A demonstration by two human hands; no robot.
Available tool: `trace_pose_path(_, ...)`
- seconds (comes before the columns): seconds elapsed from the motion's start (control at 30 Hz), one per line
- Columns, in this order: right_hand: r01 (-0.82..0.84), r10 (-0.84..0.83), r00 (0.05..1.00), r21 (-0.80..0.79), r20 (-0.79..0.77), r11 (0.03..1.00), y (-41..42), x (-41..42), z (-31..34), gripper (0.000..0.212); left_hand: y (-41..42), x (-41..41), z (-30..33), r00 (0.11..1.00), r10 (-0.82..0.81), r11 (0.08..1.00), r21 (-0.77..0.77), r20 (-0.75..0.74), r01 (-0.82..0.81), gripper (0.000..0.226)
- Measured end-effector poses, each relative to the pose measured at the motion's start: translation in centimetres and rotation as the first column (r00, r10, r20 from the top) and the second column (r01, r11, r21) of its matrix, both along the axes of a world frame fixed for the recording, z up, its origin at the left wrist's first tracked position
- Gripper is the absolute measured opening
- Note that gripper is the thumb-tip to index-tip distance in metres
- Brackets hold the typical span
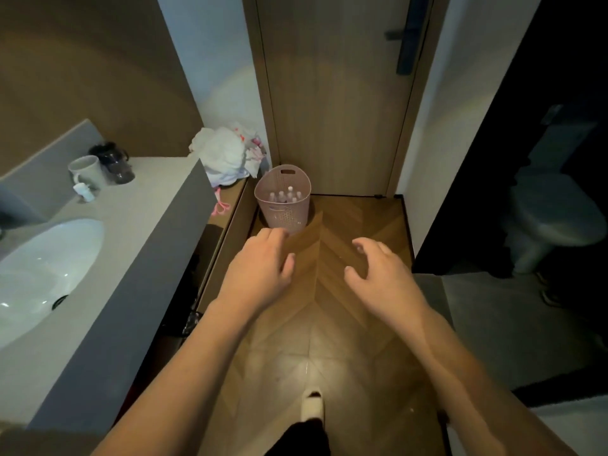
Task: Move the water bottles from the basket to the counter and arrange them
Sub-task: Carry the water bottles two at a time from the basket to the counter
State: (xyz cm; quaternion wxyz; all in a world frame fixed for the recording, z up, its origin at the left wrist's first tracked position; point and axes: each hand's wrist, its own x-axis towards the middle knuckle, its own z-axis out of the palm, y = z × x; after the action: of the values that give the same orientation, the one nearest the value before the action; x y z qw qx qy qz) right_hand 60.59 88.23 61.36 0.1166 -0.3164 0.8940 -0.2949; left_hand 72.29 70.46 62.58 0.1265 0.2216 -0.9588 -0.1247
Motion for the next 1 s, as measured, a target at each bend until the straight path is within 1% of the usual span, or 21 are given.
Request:
trace_pose_path(0.2,-0.019,0.019,1.0,0.008,-0.004,1.0,-9.8,-13.9,-1.1,0.054,-9.8,-13.8,-2.2,1.0,0.022,1.0,0.021,-0.019,-0.022,0.045)
trace_pose_path(0.37,-0.03,0.03,1.0,0.057,-0.002,0.998,-16.4,-25.2,0.0,0.054,-18.5,-25.4,-1.1,0.999,0.044,0.998,0.043,-0.02,-0.044,0.042)
trace_pose_path(0.43,-0.013,0.014,1.0,0.052,-0.014,0.999,-18.7,-29.5,0.1,0.054,-21.1,-30.0,-0.7,0.998,0.049,0.997,0.061,-0.028,-0.047,0.043)
trace_pose_path(0.53,-0.009,0.008,1.0,0.053,0.017,0.999,-21.8,-35.4,-0.4,0.054,-23.9,-36.1,-1.1,0.999,0.035,0.996,0.078,-0.017,-0.034,0.039)
trace_pose_path(0.63,-0.04,0.037,0.998,0.066,0.042,0.997,-25.0,-41.6,-1.4,0.053,-26.6,-42.0,-2.5,1.0,0.026,0.995,0.091,0.013,-0.027,0.035)
trace_pose_path(0.77,-0.092,0.09,0.995,0.062,0.037,0.994,-30.6,-51.6,-2.6,0.054,-31.4,-50.5,-3.8,0.995,0.096,0.992,0.079,0.014,-0.097,0.039)
trace_pose_path(0.9,-0.148,0.144,0.988,0.076,0.053,0.986,-36.2,-60.6,-1.4,0.054,-36.0,-57.8,-2.8,0.988,0.152,0.987,0.05,0.036,-0.154,0.036)
trace_pose_path(1.0,-0.214,0.211,0.976,0.087,0.045,0.973,-40.7,-65.7,-0.6,0.054,-39.7,-62.3,-2.0,0.98,0.199,0.979,0.046,0.016,-0.199,0.032)
